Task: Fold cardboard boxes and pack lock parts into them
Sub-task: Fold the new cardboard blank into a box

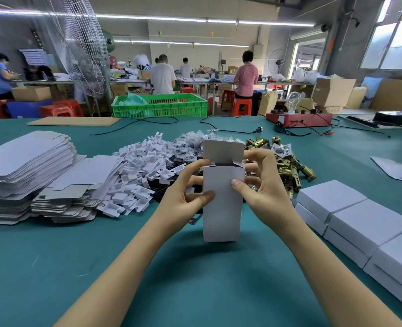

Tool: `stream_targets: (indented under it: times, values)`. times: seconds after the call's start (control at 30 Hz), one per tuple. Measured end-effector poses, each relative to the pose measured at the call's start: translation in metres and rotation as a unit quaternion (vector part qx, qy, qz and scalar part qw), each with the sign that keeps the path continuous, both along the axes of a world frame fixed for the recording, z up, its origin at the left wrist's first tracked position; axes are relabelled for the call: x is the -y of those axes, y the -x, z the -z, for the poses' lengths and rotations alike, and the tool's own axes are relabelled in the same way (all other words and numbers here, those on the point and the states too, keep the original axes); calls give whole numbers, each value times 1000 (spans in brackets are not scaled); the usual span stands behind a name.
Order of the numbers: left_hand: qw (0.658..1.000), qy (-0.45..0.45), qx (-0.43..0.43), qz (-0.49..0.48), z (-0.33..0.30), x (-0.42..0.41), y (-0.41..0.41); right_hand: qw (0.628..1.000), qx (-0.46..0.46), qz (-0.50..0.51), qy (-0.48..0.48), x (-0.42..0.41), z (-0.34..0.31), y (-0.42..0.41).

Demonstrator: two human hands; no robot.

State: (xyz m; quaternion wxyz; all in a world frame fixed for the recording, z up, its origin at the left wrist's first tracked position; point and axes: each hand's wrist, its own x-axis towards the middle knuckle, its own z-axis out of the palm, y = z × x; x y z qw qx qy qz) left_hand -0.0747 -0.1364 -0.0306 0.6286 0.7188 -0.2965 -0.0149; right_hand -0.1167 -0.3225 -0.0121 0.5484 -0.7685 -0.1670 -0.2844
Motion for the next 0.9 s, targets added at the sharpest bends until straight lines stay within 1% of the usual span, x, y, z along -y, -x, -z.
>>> stream_targets:
  times: [0.2, 0.33, 0.43, 0.63, 0.9]
  values:
    - [1000, 8, -10, 6, -1, 0, -1, 997, -28, -69, -20, 1, -8, 5]
    - [1000, 17, -10, 4, -1, 1, 0, 996, -48, -67, -20, -1, -6, 6]
    - [1000, 4, 4, 8, -2, 2, 0, 995, -49, -73, -52, -2, -6, 6]
    - [1000, -1, 10, 6, -2, 1, -1, 997, -20, -18, -70, -9, -8, 6]
    - [1000, -9, 9, -5, -4, 1, -1, 995, -51, 2, -83, -7, -7, 5]
